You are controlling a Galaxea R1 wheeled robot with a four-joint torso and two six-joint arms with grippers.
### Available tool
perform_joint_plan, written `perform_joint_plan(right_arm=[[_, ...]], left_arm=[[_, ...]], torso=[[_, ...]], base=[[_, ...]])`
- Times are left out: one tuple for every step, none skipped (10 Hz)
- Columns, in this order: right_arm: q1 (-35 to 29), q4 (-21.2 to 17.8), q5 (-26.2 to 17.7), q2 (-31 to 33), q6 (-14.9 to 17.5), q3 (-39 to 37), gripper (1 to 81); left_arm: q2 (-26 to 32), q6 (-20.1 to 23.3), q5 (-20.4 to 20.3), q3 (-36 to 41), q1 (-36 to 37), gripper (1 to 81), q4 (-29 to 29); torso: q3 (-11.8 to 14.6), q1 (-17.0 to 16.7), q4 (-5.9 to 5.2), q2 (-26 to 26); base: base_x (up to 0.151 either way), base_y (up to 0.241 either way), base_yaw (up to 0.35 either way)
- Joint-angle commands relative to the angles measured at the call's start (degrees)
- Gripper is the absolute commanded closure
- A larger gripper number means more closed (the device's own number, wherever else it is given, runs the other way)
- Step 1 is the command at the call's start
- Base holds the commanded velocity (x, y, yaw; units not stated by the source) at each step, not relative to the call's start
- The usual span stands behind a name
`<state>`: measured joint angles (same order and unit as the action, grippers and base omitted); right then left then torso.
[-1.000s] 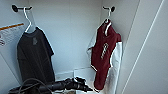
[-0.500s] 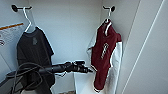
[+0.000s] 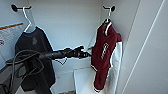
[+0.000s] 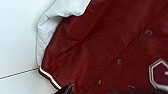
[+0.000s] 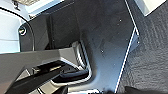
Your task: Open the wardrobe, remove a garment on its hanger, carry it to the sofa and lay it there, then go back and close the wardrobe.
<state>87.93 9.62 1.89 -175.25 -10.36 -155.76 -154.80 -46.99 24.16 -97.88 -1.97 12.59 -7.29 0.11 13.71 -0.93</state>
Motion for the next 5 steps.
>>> perform_joint_plan(right_arm=[[-1.8, -0.1, -3.2, -0.1, 0.0, 0.3, 1.0], [-1.8, -0.1, -3.1, -0.2, 0.1, 0.3, 1.0], [-1.8, -0.2, -3.1, -0.2, -0.1, 0.3, 1.0], [-1.7, -0.2, -3.1, -0.2, -0.2, 0.3, 1.0], [-1.7, -0.3, -3.1, -0.2, -0.2, 0.3, 1.0]], left_arm=[[-1.1, -7.1, -1.5, -1.8, 16.5, 1.0, 0.1], [-2.1, -8.9, -1.7, -1.8, 18.5, 1.0, 0.0], [-3.8, -11.2, -1.7, -2.1, 20.4, 1.0, 0.1], [-5.0, -13.7, -1.7, -2.8, 21.9, 1.0, 0.0], [-6.0, -18.4, -1.9, -3.8, 22.8, 1.0, 0.0]], torso=[[0.0, 0.0, 0.0, 0.0], [0.0, 0.0, 0.0, 0.0], [0.0, 0.0, 0.0, 0.0], [0.0, 0.0, 0.0, 0.0], [0.0, 0.0, 0.0, 0.0]], base=[[0.0, 0.0, 0.0], [0.0, 0.0, 0.0], [0.0, 0.0, 0.0], [0.0, 0.0, 0.0], [0.0, 0.0, 0.0]])
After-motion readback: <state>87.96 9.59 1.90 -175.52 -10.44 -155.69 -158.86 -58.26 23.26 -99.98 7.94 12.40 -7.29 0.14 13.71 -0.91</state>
